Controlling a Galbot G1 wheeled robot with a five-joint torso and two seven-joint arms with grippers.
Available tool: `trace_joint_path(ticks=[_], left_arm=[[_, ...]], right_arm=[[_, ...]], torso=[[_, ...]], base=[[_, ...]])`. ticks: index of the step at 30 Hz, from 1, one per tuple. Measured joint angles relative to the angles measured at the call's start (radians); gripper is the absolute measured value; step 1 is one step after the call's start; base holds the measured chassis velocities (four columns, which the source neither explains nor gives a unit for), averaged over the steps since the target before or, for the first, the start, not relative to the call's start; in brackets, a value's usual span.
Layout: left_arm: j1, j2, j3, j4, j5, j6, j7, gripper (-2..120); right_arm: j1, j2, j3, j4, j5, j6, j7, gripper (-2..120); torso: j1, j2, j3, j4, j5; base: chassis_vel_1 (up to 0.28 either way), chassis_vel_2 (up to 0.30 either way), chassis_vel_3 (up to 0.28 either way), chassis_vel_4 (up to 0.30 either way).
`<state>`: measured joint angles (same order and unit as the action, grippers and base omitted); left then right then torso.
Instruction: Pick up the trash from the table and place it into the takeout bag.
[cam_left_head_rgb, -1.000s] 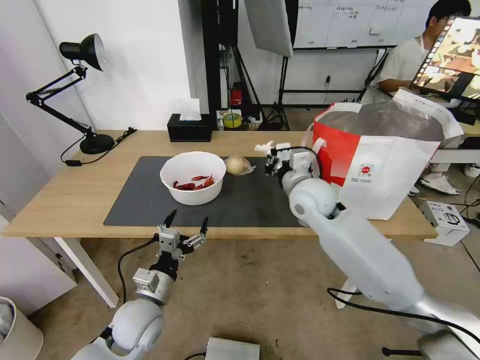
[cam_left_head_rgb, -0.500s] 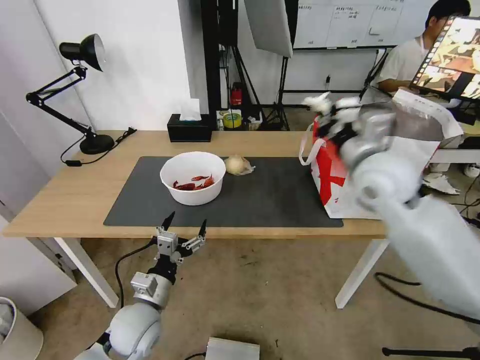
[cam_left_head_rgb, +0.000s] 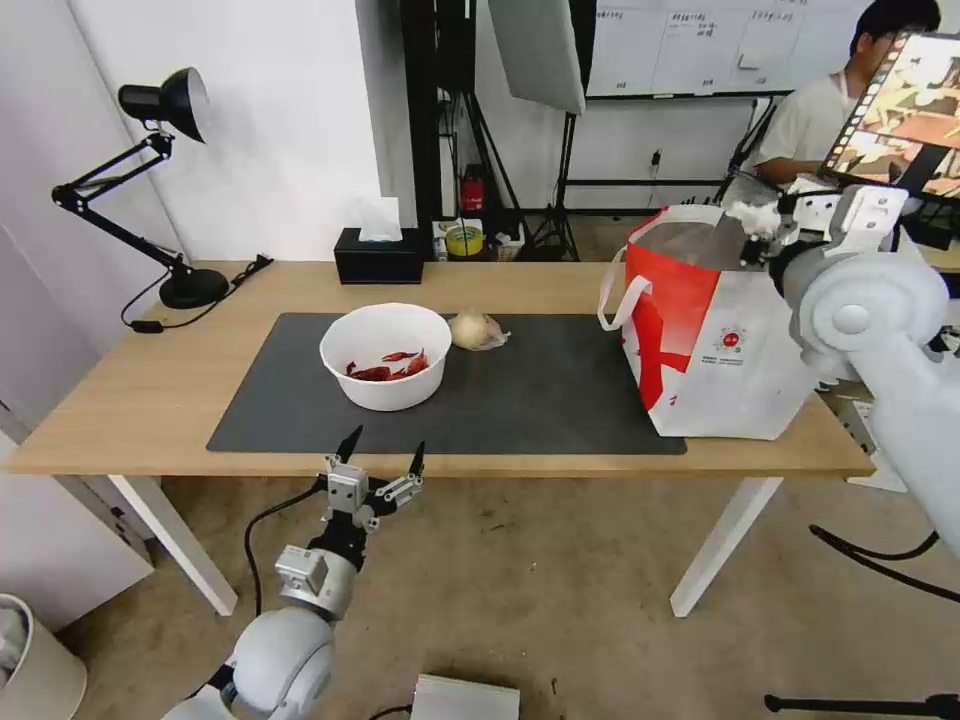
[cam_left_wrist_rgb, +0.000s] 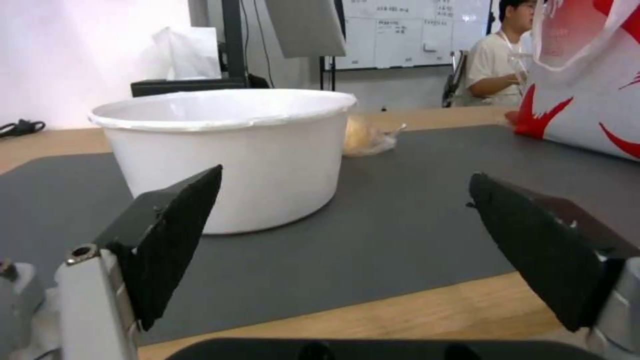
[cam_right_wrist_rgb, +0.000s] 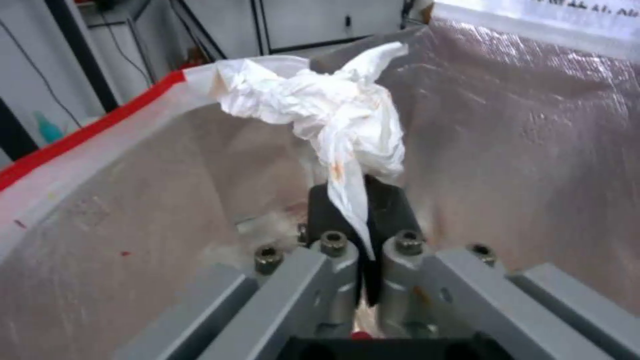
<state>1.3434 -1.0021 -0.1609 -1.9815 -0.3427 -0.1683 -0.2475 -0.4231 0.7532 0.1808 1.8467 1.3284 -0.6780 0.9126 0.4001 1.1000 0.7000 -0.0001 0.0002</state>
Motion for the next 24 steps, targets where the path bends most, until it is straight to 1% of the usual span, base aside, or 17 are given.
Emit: trace_joint_path(ticks=[1, 2, 3, 4, 5, 6, 9, 10, 13, 14, 17, 18, 20, 21, 23, 24], left_arm=[[0.000, 0.003, -0.001, -0.001, -0.001, 0.000, 0.000, 100], [0.000, 0.006, -0.002, -0.002, -0.002, 0.000, 0.000, 100], [0.000, 0.006, -0.002, -0.002, -0.002, 0.000, 0.000, 100], [0.001, 0.008, -0.003, -0.003, -0.002, 0.000, 0.000, 100], [0.001, 0.011, -0.003, -0.004, -0.003, 0.000, 0.000, 100], [0.001, 0.011, -0.003, -0.004, -0.003, 0.000, 0.000, 100], [-0.002, 0.014, -0.003, -0.004, -0.005, 0.000, 0.000, 100], [-0.002, 0.014, -0.003, -0.004, -0.005, 0.000, 0.000, 100], [-0.004, 0.013, 0.001, -0.004, -0.005, 0.000, 0.001, 100], [-0.004, 0.013, 0.001, -0.004, -0.005, 0.000, 0.001, 100], [-0.004, 0.011, 0.001, -0.006, -0.005, 0.000, 0.002, 100], [-0.004, 0.011, 0.001, -0.006, -0.005, 0.000, 0.002, 100], [-0.002, 0.011, 0.001, -0.010, -0.005, 0.000, 0.002, 100], [-0.002, 0.011, 0.001, -0.010, -0.005, 0.000, 0.002, 100], [0.000, 0.012, 0.000, -0.016, -0.005, 0.000, 0.002, 100], [0.000, 0.013, -0.001, -0.017, -0.005, 0.000, 0.002, 100]], right_arm=[[0.004, 0.002, -0.001, 0.000, 0.007, -0.001, 0.006, 12], [0.011, 0.002, -0.002, 0.000, 0.025, -0.003, 0.016, 17], [0.011, 0.002, -0.002, 0.000, 0.025, -0.003, 0.016, 17], [0.015, 0.002, -0.003, 0.000, 0.034, -0.003, 0.022, 20], [0.020, 0.000, -0.003, 0.000, 0.041, -0.004, 0.025, 26], [0.020, 0.000, -0.003, 0.000, 0.041, -0.004, 0.025, 26], [0.023, -0.009, -0.004, 0.001, 0.043, -0.005, 0.027, 40], [0.023, -0.009, -0.004, 0.001, 0.043, -0.005, 0.027, 40], [0.021, -0.019, -0.005, 0.004, 0.037, -0.005, 0.027, 55], [0.021, -0.019, -0.005, 0.004, 0.037, -0.005, 0.027, 55], [0.018, -0.028, -0.005, 0.010, 0.032, -0.005, 0.023, 70], [0.018, -0.028, -0.005, 0.010, 0.032, -0.005, 0.023, 70], [0.019, -0.032, -0.004, 0.013, 0.027, -0.005, 0.016, 80], [0.019, -0.032, -0.004, 0.013, 0.027, -0.005, 0.016, 80], [0.019, -0.037, -0.005, 0.018, 0.008, 0.000, -0.015, 92], [0.019, -0.039, -0.005, 0.021, 0.002, 0.009, -0.034, 95]], torso=[[0.000, 0.000, 0.000, 0.0000, 0.0000], [0.000, 0.000, 0.000, 0.0001, -0.0002], [0.000, 0.000, 0.000, 0.0001, -0.0002], [0.000, 0.000, 0.000, 0.0002, -0.0003], [0.000, 0.000, 0.000, 0.0003, -0.0003], [0.000, 0.000, 0.000, 0.0003, -0.0003], [0.000, 0.000, 0.000, 0.0001, -0.0003], [0.000, 0.000, 0.000, 0.0001, -0.0003], [0.000, 0.000, 0.000, 0.0001, -0.0003], [0.000, 0.000, 0.000, 0.0001, -0.0003], [0.000, 0.000, 0.000, 0.0000, -0.0002], [0.000, 0.000, 0.000, 0.0000, -0.0002], [0.000, 0.000, 0.000, 0.0001, -0.0002], [0.000, 0.000, 0.000, 0.0001, -0.0002], [0.000, 0.000, 0.000, 0.0001, -0.0002], [0.000, 0.000, 0.000, 0.0000, -0.0002]], base=[[0.000, 0.000, 0.000, 0.000], [0.000, 0.000, 0.000, 0.000], [0.000, 0.000, 0.000, 0.000], [0.000, 0.000, 0.000, 0.000], [0.000, 0.000, 0.000, 0.000], [0.000, 0.000, 0.000, 0.000], [0.000, 0.000, 0.000, 0.000], [0.000, 0.000, 0.000, 0.000], [0.000, 0.000, 0.000, 0.000], [0.000, 0.000, 0.000, 0.000], [0.000, 0.000, 0.000, 0.000], [0.000, 0.000, 0.000, 0.000], [0.000, 0.000, 0.000, 0.000], [0.000, 0.000, 0.000, 0.000], [0.000, 0.000, 0.000, 0.000], [0.000, 0.000, 0.000, 0.000]])
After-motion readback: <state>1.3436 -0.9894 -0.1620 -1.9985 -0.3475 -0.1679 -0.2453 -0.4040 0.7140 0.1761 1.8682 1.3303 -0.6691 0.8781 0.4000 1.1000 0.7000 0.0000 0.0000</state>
